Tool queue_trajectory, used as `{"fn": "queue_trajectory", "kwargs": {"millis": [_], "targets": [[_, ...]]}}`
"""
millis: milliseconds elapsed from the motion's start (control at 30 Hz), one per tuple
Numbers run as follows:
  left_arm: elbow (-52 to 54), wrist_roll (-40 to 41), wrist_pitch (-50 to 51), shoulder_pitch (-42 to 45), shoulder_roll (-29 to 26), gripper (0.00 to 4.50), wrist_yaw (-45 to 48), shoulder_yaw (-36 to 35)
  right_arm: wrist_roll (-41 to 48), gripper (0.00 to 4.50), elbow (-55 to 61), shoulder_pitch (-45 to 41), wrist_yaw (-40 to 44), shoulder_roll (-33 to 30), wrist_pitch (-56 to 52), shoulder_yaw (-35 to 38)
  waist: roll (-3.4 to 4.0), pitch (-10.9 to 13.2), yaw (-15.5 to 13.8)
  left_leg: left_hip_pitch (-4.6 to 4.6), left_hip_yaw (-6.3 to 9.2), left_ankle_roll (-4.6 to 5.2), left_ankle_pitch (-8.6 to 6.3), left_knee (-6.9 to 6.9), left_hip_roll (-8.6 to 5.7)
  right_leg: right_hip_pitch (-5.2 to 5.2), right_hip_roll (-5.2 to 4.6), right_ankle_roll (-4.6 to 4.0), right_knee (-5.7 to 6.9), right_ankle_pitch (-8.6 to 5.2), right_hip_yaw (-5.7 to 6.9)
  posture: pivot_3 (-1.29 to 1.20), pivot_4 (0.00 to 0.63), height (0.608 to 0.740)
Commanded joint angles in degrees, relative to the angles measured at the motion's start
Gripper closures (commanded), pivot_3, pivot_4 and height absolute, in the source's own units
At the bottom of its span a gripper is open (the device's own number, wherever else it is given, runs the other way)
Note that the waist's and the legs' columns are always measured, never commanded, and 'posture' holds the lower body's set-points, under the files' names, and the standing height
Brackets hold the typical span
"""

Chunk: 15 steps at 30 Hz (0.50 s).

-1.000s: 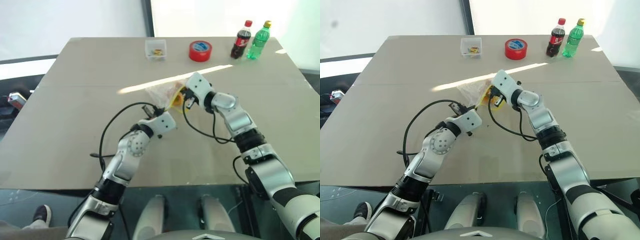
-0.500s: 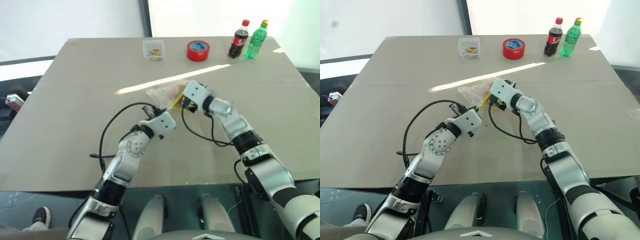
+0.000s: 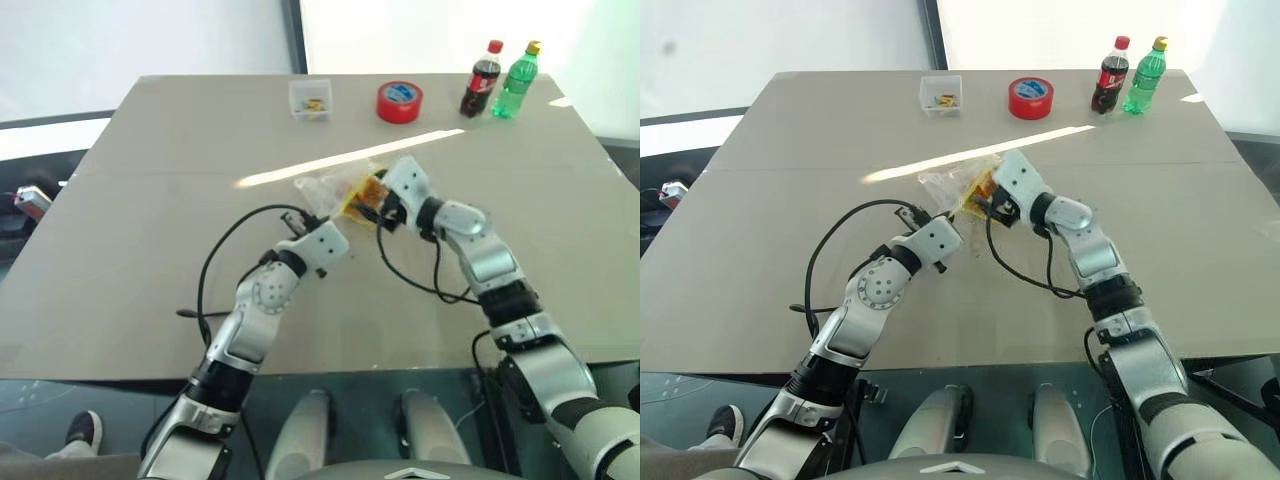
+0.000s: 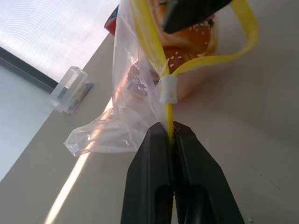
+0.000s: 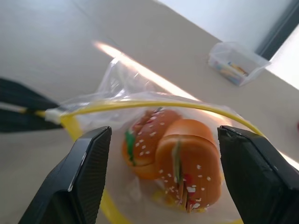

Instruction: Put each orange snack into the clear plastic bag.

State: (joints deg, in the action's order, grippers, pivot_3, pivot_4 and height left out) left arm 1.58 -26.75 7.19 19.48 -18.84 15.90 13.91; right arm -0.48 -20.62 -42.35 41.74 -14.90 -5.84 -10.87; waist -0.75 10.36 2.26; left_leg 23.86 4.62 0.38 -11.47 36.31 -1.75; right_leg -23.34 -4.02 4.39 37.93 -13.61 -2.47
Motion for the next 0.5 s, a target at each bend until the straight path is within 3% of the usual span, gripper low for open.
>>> {"fn": "queue_trajectory", "kwargs": {"millis": [33,167,267,500], "targets": [[1.2,0.4,-0.1,0.0,0.0,4.5,-0.7,-0.8,3.1,0.81,7.3,1.5,9.3,-5.3,-1.8,-0.6,0.0,0.0,0.0,0.0,0.0,0.0,0.0,0.0,0.0,0.0,0.0,0.0,0.0,0.0,0.0,0.0,0.15,0.74],[1.4,0.5,0.0,-0.3,0.0,4.5,-0.5,-0.8,4.8,0.81,10.3,3.5,16.5,-11.4,-4.7,-1.3,0.0,0.0,0.0,-0.01,0.0,0.0,0.0,0.0,0.01,0.04,0.01,0.0,-0.01,-0.01,0.05,0.0,0.15,0.74],[1.4,0.5,0.0,-0.4,-0.1,4.5,-0.5,-0.8,1.7,0.81,8.5,3.4,17.3,-15.3,-3.4,-2.2,0.0,0.0,0.0,-0.02,-0.01,0.0,0.0,0.01,0.02,0.04,0.01,0.01,-0.01,-0.01,0.04,0.0,0.15,0.74],[1.2,0.6,0.0,-0.3,0.0,4.5,-0.3,-0.8,-13.5,0.81,-10.0,-4.7,-3.9,-13.8,13.1,-4.8,-0.01,0.0,0.2,-0.06,-0.25,0.0,0.0,0.02,0.03,0.03,0.01,0.0,0.01,-0.01,0.0,0.0,0.15,0.74]]}}
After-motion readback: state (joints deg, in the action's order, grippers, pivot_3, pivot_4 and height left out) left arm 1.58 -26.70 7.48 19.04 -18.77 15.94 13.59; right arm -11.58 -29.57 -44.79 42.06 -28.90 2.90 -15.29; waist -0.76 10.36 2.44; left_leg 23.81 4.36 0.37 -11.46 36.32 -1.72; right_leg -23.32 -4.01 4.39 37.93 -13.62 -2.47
